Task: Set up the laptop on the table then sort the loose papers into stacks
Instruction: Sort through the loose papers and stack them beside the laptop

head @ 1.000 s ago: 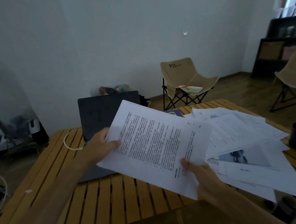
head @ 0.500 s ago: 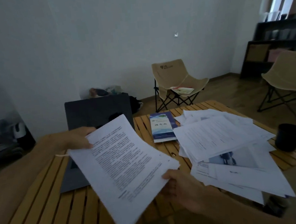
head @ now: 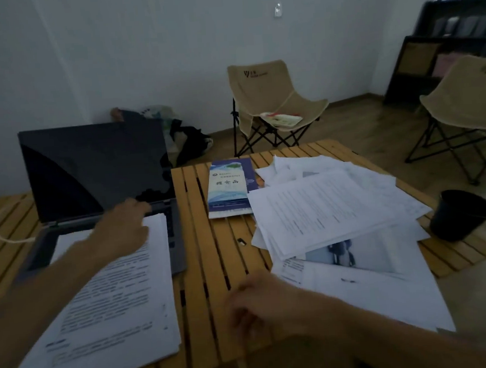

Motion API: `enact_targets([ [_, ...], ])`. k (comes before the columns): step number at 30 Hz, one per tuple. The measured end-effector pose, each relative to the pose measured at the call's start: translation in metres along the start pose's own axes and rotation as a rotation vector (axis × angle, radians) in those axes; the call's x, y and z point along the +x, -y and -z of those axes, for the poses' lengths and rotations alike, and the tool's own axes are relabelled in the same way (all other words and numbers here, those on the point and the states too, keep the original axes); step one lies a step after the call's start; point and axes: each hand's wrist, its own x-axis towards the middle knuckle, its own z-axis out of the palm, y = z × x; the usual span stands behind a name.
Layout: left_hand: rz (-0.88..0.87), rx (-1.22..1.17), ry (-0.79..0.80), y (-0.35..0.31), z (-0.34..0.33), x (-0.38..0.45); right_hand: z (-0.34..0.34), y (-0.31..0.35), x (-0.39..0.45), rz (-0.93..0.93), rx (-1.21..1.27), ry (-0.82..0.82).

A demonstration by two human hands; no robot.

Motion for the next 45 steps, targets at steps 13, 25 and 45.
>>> enact_targets([
  [13, -0.366, -0.112, -0.003, -0.272, -0.066, -0.025, 0.186, -0.089, -0.05, 0.094, 0.316, -0.792],
  [25, -0.407, -0.21, -0.031, -0.254, -0.068, -0.031, 0.188, -0.079, -0.052, 0.111, 1.093, -0.779],
  [45, -0.677, 0.019, -0.222, -0.174, -0.026, -0.034, 0.136, -0.079, -0.056, 0.188, -0.794, -0.542],
])
